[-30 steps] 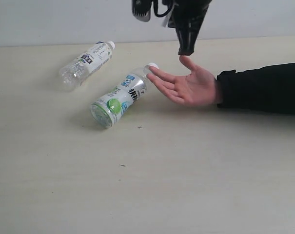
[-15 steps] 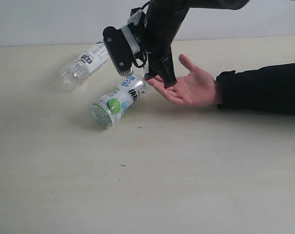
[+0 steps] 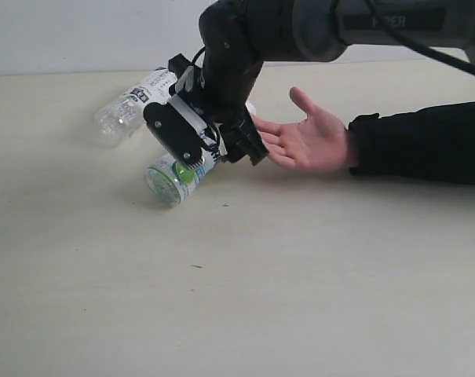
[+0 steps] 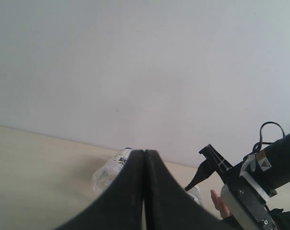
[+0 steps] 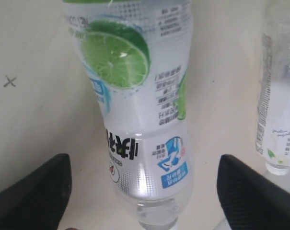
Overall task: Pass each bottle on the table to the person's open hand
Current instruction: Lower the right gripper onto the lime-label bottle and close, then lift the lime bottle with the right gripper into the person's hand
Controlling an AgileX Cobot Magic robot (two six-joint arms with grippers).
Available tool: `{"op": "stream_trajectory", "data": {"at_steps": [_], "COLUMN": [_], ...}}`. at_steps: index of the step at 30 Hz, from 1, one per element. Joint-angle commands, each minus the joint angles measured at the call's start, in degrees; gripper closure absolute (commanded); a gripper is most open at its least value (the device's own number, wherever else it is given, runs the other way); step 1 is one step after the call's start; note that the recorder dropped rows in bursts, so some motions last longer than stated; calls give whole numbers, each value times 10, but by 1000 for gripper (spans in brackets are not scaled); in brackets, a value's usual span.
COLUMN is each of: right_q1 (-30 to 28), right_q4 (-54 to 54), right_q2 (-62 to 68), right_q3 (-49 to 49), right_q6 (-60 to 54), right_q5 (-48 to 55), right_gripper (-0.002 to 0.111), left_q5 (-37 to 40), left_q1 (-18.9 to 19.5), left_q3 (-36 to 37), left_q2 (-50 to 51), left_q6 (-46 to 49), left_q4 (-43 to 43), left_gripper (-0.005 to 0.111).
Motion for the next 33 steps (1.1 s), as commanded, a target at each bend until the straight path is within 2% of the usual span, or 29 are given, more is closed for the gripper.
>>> {"op": "stream_trajectory", "data": {"at_steps": [1,18,23,25,29,31,33], "right_q1": [1,1,1,1,1,4,14], "right_q4": [-25,-22,-20,-19,-18,-33,-69], "right_q2": [19,61,61,61,61,61,60], "right_q3": [-3,-3,-3,-3,-3,-3,-3], "right_q6": [-8,-12,-12,-12,-11,-11,-11], "right_q5": [-40,-96,-90,-78,-70,-74,-96], "right_gripper": [29,29,37,48,94,108,108], "left_q5": [-6,-6,-6,-6,-6,-6,-6], "left_q1": [1,1,1,1,1,1,1], "left_q3": [2,2,2,2,2,2,2], "left_q2": [-3,-3,-3,-3,-3,-3,-3], "left_q6": [-2,-2,-2,-2,-2,-2,-2], "left_q4": [-3,-3,-3,-3,-3,-3,-3], "left_gripper": [107,107,107,107,107,107,107]}}
